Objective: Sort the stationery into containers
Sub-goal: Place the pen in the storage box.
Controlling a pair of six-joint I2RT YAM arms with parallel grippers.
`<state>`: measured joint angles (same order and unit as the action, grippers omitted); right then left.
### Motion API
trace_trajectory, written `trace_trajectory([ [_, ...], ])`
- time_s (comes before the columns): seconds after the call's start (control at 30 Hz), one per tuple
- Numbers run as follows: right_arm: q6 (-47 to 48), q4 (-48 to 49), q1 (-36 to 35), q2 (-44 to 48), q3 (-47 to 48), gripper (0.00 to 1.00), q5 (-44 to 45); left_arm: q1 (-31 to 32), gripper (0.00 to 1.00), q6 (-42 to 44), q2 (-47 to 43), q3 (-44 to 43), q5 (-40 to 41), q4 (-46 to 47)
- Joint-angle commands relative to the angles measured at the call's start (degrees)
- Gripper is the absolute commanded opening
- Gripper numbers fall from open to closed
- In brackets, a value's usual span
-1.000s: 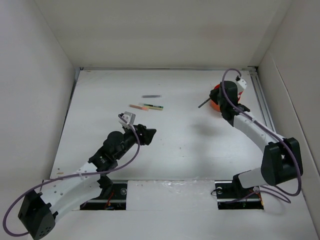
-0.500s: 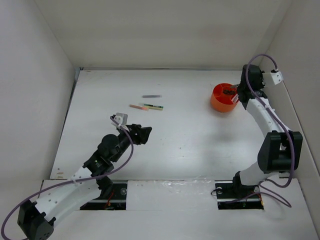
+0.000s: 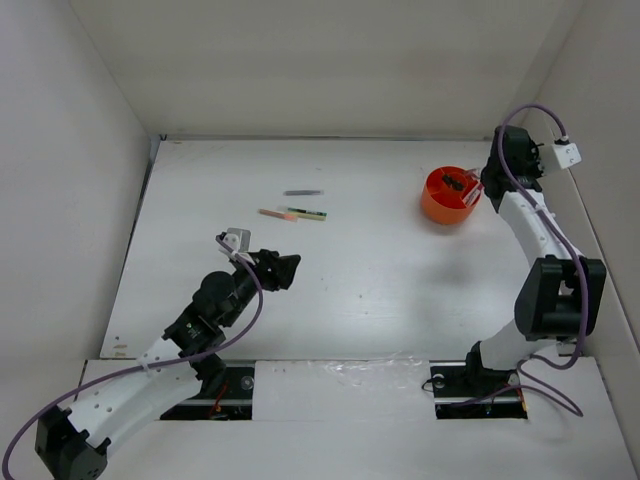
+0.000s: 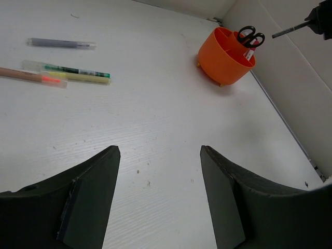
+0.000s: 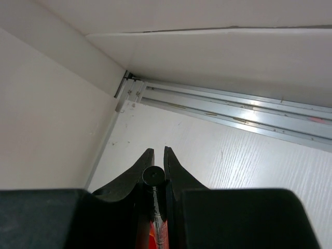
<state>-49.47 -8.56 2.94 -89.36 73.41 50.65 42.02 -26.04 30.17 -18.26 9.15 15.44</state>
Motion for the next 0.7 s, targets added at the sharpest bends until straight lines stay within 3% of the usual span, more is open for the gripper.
trace_trajectory([
  [0.0,0.52,-1.89,0.22,-3.18,2.35,0.0,2.34,-0.01,0.6,-0.5,-0.64,0.68,0.61,0.64],
  [0.43,-0.62,-6.38,-1.36,-11.62,6.66,0.0,5.32,-0.01,0.6,-1.03,2.6,0.16,1.22,0.64],
  [0.53,-0.62,-6.38,-2.76,-12.15,6.66,0.17,6.65,-0.01,0.6,-1.03,2.61,0.16,1.92,0.64],
  [0.57,-0.62,-6.38,-3.37,-12.15,7.18,0.3,6.65,-0.01,0.6,-1.03,3.22,0.16,1.93,0.64],
  [0.67,-0.62,-6.38,-3.91,-12.15,7.19,0.44,6.65,-0.01,0.6,-1.03,3.84,0.16,2.45,0.64],
])
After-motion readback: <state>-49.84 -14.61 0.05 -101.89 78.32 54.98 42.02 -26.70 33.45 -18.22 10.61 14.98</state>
